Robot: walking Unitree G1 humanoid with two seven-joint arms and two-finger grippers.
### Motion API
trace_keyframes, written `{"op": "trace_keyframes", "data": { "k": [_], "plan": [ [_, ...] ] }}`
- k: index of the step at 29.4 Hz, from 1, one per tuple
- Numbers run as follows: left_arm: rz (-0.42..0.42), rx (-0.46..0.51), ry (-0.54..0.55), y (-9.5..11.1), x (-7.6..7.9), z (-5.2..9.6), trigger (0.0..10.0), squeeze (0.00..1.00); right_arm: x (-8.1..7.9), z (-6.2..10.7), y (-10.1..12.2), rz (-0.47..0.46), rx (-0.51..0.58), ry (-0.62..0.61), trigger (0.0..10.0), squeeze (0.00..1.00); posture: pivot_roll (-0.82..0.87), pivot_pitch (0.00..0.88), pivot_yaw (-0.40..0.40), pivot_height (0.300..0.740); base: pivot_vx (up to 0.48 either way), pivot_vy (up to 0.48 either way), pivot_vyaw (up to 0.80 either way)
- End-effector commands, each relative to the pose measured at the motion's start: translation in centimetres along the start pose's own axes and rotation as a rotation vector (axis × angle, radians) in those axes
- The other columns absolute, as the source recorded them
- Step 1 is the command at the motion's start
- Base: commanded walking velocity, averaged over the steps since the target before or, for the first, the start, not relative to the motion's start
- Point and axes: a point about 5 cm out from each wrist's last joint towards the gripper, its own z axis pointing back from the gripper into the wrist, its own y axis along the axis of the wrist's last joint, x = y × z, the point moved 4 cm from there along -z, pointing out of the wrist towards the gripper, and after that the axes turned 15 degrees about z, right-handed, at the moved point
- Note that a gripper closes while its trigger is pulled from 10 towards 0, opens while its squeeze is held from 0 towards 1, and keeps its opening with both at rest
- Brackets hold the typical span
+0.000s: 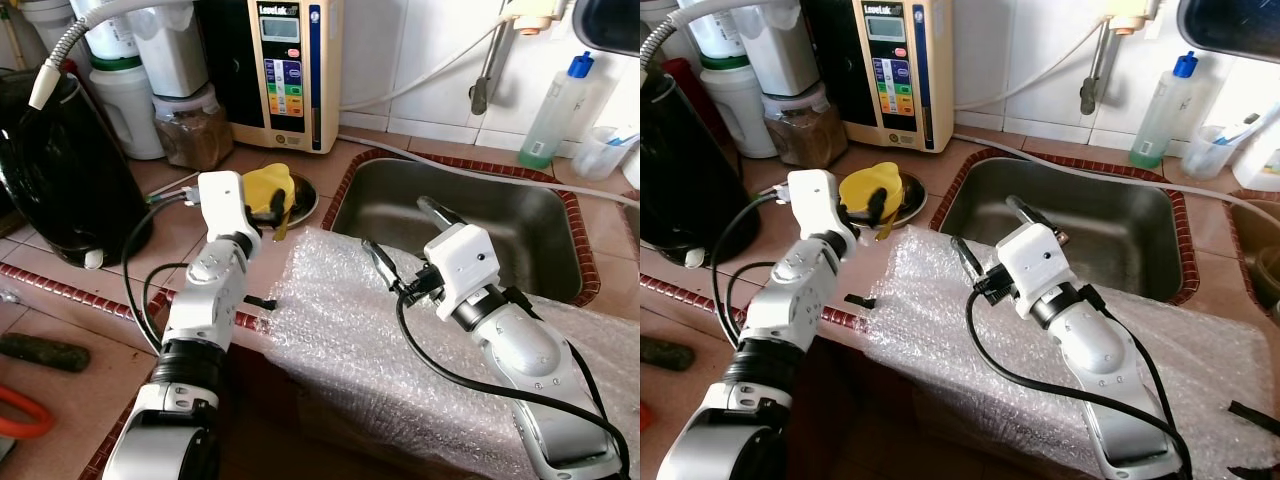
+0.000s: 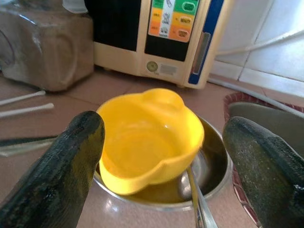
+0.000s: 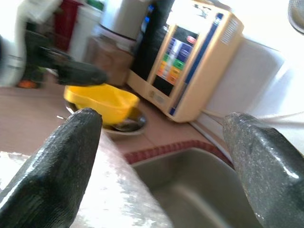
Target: Kitchen organization
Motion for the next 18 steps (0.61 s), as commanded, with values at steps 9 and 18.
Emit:
{"op": "trace_keyframes", "data": {
  "k": [9,18],
  "plan": [
    [0.057,-0.002,0.123,1.1,-1.4,-1.2,10.0,0.0,-3.5,0.8,1.8,-0.087,0.022,0.196,10.0,0.0,-0.07,0.0,0.077,0.74,0.0,0.0,0.0],
    [0.15,-0.064,0.167,0.2,-1.6,-1.8,10.0,0.0,-4.2,1.2,1.9,-0.082,0.007,0.243,10.0,0.0,-0.08,0.0,0.078,0.74,0.0,0.0,0.0]
  ]
}}
